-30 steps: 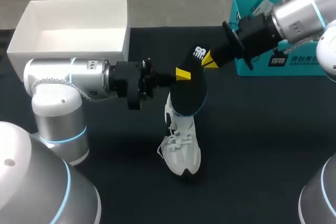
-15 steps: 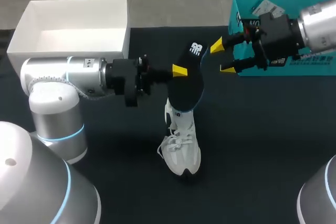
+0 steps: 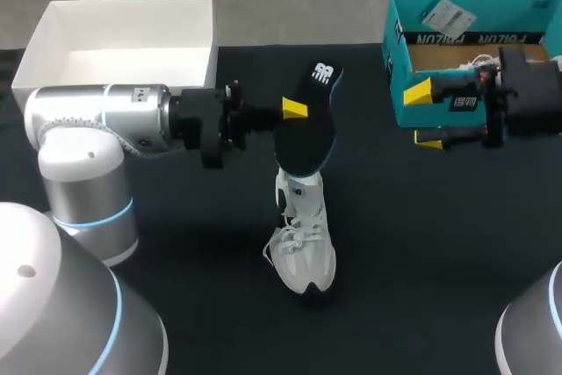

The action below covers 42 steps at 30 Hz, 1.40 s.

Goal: Take the shoe out of the shoebox, open the shoe tongue, remove and reinsert the insole, then place the shoe into the shoebox

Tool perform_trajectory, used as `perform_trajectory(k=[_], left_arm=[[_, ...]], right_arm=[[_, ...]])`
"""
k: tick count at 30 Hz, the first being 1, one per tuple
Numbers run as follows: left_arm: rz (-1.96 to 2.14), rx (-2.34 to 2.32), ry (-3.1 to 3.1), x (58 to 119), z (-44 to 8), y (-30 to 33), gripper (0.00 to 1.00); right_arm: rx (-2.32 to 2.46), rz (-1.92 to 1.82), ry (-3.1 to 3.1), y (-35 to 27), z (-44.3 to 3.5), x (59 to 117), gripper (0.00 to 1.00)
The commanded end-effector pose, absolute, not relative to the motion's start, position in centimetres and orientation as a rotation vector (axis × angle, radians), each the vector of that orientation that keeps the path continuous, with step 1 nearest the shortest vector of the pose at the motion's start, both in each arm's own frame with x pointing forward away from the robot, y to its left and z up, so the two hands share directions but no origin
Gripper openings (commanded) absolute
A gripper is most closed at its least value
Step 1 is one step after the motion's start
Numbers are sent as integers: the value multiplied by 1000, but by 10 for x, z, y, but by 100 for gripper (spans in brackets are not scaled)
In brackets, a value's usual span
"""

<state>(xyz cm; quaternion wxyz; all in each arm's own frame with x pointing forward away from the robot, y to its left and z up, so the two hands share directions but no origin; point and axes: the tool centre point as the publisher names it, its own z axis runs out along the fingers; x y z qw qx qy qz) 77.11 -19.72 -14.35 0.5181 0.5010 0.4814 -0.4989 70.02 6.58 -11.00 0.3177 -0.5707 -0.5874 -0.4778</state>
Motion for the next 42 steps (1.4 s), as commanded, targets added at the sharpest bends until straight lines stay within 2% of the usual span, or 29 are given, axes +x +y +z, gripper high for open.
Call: perform_trajectory(k=[1, 42], left_arm=[[-1180, 1213, 1175, 771, -145, -198, 0], [-1169, 1216, 1183, 771, -146, -198, 0]], right_arm=[[-1568, -1274, -1575, 61, -106, 681, 100], [-1508, -1286, -1603, 51, -112, 669, 100]])
